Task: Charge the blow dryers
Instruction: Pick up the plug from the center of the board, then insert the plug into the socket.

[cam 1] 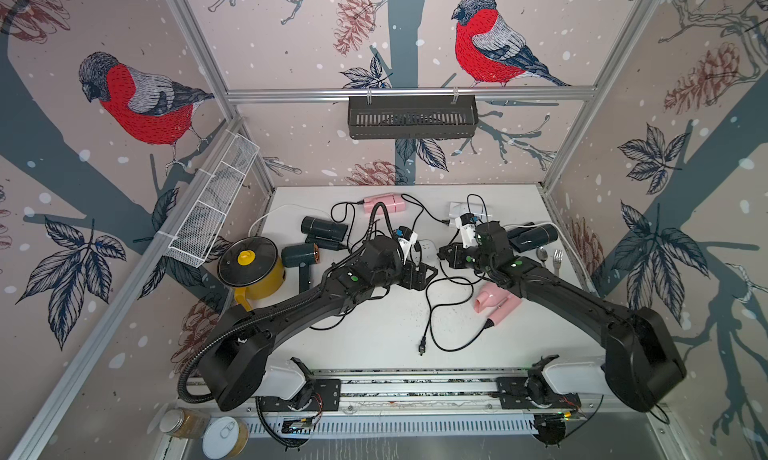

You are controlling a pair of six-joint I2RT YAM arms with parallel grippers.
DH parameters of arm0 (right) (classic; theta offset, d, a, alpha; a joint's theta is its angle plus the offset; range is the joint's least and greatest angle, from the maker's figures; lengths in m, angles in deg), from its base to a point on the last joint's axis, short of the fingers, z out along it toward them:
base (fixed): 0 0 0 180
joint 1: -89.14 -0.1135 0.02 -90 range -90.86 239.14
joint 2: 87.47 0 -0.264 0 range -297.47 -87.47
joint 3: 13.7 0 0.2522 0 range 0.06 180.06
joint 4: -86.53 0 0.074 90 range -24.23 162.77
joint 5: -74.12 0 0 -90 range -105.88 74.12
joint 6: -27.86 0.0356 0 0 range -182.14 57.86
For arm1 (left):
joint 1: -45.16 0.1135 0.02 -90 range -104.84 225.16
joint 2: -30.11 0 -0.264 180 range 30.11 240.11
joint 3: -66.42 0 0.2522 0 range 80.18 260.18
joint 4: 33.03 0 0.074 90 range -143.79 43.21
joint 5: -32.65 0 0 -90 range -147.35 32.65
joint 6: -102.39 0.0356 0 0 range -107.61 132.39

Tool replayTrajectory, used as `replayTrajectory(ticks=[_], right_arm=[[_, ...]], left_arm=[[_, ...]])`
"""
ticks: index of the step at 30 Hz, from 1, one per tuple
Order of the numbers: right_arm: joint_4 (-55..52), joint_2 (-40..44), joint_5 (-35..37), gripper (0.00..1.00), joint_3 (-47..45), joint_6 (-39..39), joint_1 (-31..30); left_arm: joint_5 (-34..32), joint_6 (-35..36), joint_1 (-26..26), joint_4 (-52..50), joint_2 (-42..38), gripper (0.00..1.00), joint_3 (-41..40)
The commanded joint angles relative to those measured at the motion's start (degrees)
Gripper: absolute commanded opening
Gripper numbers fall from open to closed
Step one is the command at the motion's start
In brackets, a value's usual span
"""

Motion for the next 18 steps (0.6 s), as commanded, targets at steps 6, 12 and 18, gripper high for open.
replayTrajectory(ticks=[6, 12, 18], right_arm=[[14.84, -9.84, 6.71, 0.03, 2.61, -8.49, -1.43], [18.81, -17.56, 8.15, 0.03, 5.88, -10.71, -2.13], [20.5, -22.7, 10.77, 0.02, 7.97, -11.45, -2.67]], left_arm=[[5.8, -11.69, 4.71, 8.79, -4.48, 0.99, -7.18], [6.53, -13.74, 5.01, 11.09, -3.86, 0.94, -9.11], [6.86, -13.93, 5.02, 12.04, -4.3, 0.91, -10.7]])
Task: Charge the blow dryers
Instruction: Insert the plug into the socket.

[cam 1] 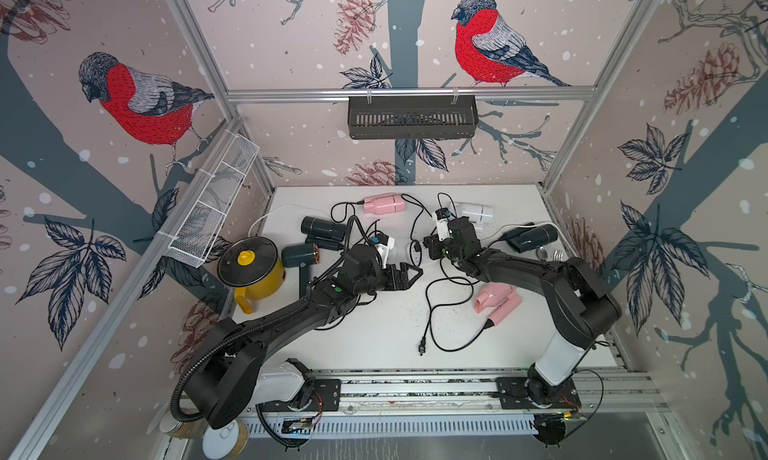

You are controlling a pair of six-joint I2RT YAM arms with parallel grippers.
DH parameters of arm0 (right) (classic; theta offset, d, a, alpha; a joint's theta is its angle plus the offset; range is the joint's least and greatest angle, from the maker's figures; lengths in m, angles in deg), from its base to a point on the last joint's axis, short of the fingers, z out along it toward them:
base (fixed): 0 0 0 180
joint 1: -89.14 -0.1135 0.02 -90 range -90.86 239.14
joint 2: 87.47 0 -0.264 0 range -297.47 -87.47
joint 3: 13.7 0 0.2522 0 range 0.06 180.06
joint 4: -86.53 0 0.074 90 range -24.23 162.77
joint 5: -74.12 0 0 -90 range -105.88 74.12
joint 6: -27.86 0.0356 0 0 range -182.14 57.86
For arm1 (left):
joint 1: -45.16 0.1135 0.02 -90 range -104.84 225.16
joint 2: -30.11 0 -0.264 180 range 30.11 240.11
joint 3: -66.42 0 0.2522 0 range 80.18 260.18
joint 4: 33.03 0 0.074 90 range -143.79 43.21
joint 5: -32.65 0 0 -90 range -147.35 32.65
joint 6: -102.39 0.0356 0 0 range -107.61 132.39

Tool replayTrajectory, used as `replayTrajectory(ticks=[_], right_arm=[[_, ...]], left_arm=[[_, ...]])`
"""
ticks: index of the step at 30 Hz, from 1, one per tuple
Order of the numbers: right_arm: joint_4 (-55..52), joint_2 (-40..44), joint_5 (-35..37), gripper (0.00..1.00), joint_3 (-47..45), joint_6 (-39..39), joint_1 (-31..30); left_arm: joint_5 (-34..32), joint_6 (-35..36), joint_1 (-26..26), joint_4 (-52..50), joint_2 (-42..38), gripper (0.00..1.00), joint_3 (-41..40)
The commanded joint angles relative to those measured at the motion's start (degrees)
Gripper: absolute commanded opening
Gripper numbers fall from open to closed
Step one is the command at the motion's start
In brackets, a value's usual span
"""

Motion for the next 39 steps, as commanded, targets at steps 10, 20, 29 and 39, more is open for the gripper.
replayTrajectory(ticks=[10, 20, 29, 39], right_arm=[[4.5, -5.47, 4.05, 0.02, 3.03, -1.59, 0.01], [5.67, -7.73, 3.64, 0.02, 2.47, -1.07, -0.06], [9.06, -7.53, 8.45, 0.02, -2.51, -2.1, -1.61], [11.6, -3.77, 16.53, 0.02, -10.07, -3.88, -3.04]], left_arm=[[1.24, -0.33, 0.1, 3.98, -0.37, 0.91, -1.61], [1.4, -0.11, 0.1, 4.43, -0.15, 0.91, -2.04], [1.55, -0.5, 0.1, 6.19, 0.34, 0.9, -3.0], [1.75, -0.7, 0.1, 6.89, 0.4, 0.9, -3.7]])
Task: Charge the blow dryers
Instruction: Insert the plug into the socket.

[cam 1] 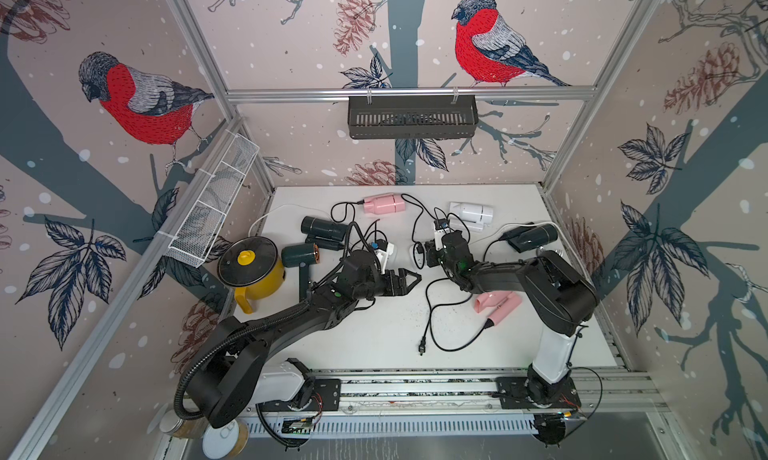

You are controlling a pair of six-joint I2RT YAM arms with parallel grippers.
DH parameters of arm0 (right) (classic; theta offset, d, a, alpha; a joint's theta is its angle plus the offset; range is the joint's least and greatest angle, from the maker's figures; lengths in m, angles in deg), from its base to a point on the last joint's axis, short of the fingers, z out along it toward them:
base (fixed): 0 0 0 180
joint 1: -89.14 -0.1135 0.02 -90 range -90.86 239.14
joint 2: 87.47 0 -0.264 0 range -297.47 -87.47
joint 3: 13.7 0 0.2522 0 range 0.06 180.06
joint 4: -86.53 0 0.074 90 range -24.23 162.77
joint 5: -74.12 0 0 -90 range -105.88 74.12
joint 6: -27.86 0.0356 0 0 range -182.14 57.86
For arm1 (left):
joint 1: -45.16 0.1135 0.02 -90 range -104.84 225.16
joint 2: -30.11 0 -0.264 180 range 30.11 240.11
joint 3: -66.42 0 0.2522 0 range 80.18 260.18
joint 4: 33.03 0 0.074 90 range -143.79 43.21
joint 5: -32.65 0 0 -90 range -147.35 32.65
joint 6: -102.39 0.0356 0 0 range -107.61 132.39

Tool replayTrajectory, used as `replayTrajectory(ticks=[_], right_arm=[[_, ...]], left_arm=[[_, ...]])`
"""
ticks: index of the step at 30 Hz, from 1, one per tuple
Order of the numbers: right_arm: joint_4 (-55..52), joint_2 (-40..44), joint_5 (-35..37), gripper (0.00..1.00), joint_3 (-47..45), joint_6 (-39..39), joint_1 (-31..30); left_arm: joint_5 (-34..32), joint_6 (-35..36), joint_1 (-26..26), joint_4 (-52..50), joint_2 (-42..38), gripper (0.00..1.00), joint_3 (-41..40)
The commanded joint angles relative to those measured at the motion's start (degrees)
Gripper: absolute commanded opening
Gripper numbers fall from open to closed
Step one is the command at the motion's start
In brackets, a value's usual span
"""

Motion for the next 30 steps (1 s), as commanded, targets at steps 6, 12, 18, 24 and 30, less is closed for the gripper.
replayTrajectory(ticks=[6, 12, 18, 24, 30], right_arm=[[-5.03, 5.4, 7.14, 0.02, -6.98, -3.11, -1.23], [-5.41, 4.63, 4.9, 0.02, -8.38, -4.18, -1.09], [-8.95, 3.46, 0.8, 0.02, -6.79, -4.65, -0.81], [-10.85, 3.21, 2.67, 0.02, -7.01, -4.99, -0.84], [-13.64, 3.34, 4.68, 0.02, -5.74, -6.36, -0.83]], left_arm=[[1.22, -0.44, 0.01, 4.85, 1.6, 0.9, -0.2], [2.22, -1.08, -0.42, 6.49, 3.04, 0.9, 0.12], [1.72, -0.65, -0.6, 5.65, 2.56, 0.9, -0.05], [1.73, -0.56, -0.68, 5.74, 2.71, 0.9, 0.02], [2.08, -0.42, -0.73, 5.75, 3.31, 0.9, 0.43]])
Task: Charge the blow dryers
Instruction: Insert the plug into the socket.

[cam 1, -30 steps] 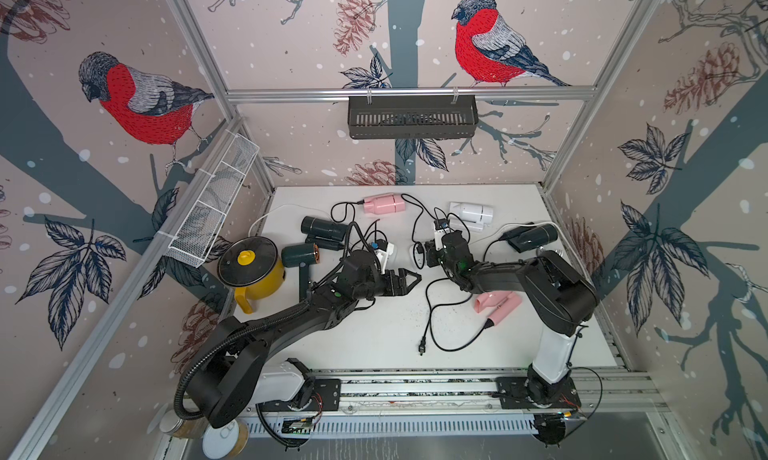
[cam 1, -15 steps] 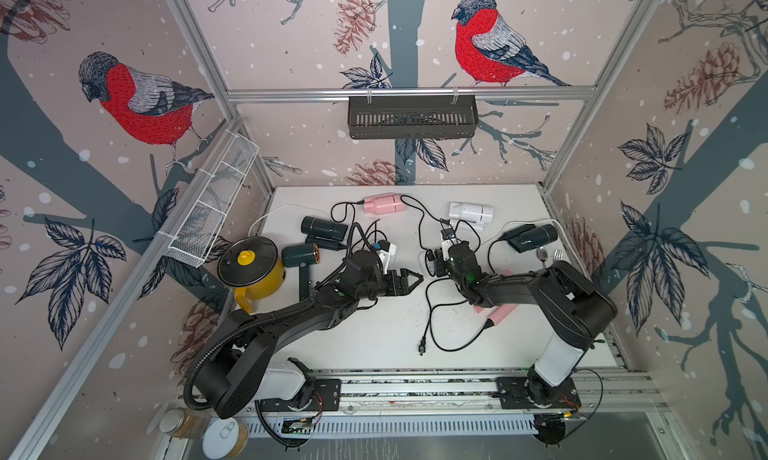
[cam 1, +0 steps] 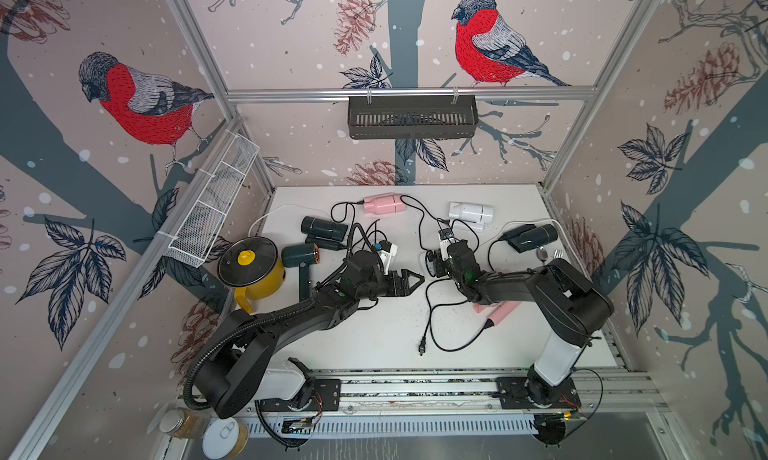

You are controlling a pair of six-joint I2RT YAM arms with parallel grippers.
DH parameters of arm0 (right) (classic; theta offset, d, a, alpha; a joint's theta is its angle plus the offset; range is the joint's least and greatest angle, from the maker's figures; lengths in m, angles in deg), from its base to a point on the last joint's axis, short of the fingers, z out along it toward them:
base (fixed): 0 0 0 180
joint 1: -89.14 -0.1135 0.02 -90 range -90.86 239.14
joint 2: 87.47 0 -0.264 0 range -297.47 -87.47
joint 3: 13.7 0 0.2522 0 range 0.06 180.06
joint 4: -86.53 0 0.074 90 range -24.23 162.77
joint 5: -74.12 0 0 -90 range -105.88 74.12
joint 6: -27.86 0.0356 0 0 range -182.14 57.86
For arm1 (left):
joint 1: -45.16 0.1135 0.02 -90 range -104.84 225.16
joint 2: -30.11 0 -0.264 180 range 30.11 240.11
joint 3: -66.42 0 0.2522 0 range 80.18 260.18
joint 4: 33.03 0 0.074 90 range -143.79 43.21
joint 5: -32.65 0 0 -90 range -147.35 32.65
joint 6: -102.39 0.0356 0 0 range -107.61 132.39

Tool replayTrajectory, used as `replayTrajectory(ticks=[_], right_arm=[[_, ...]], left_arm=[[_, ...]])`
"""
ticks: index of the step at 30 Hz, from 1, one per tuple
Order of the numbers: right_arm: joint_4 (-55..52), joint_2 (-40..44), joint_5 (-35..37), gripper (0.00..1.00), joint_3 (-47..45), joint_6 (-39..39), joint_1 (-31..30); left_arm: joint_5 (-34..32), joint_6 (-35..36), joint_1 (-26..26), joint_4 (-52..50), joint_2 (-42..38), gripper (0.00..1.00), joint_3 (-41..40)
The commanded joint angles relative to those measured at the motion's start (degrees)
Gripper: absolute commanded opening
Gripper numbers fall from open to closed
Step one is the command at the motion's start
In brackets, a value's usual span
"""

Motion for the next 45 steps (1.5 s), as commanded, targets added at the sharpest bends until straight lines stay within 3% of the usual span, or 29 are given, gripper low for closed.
replayTrajectory(ticks=[1, 8, 13, 17, 24, 28, 33, 36, 39, 45], right_arm=[[-12.85, -0.54, 1.89, 0.02, 0.43, -1.74, -0.16], [-16.4, -0.58, 5.19, 0.02, 1.66, -0.36, 0.03], [-16.27, 1.56, -7.69, 0.03, 1.17, 3.76, 3.27], [-20.22, 0.32, 1.93, 0.03, 3.58, 1.84, -0.38], [-20.41, -0.39, 2.29, 0.04, 3.05, 3.77, -0.81], [-21.4, 1.99, 0.37, 0.11, 3.85, 5.03, -0.6], [-23.77, 6.58, -4.45, 0.31, 5.14, 7.69, 0.02], [-25.64, 9.52, -6.7, 0.37, 5.06, 8.77, 0.08], [-27.28, 13.12, -7.98, 0.41, 3.75, 9.55, 0.19], [-31.4, 24.05, -9.87, 0.39, -0.84, 10.91, 0.2]], left_arm=[[0.48, 0.39, -0.07, 2.17, 0.18, 0.9, 0.6], [0.27, 0.83, -0.04, 1.72, 0.53, 0.9, 0.96], [0.46, 0.92, -0.07, 1.75, 0.88, 0.89, 0.91], [0.3, 0.92, -0.16, 1.84, 0.88, 0.89, 0.93], [-0.13, 0.91, -0.4, 1.75, 0.53, 0.88, 0.56], [-0.37, 0.74, -0.43, 1.52, -0.22, 0.86, 0.17], [-0.48, 0.75, -0.43, 2.16, -0.77, 0.86, -0.36], [-0.5, 0.74, -0.41, 2.32, -1.11, 0.86, -0.73], [-0.6, 0.83, -0.43, 2.23, -1.32, 0.86, -0.9], [-0.85, 1.31, -0.42, 2.1, -1.91, 0.85, -1.39]])
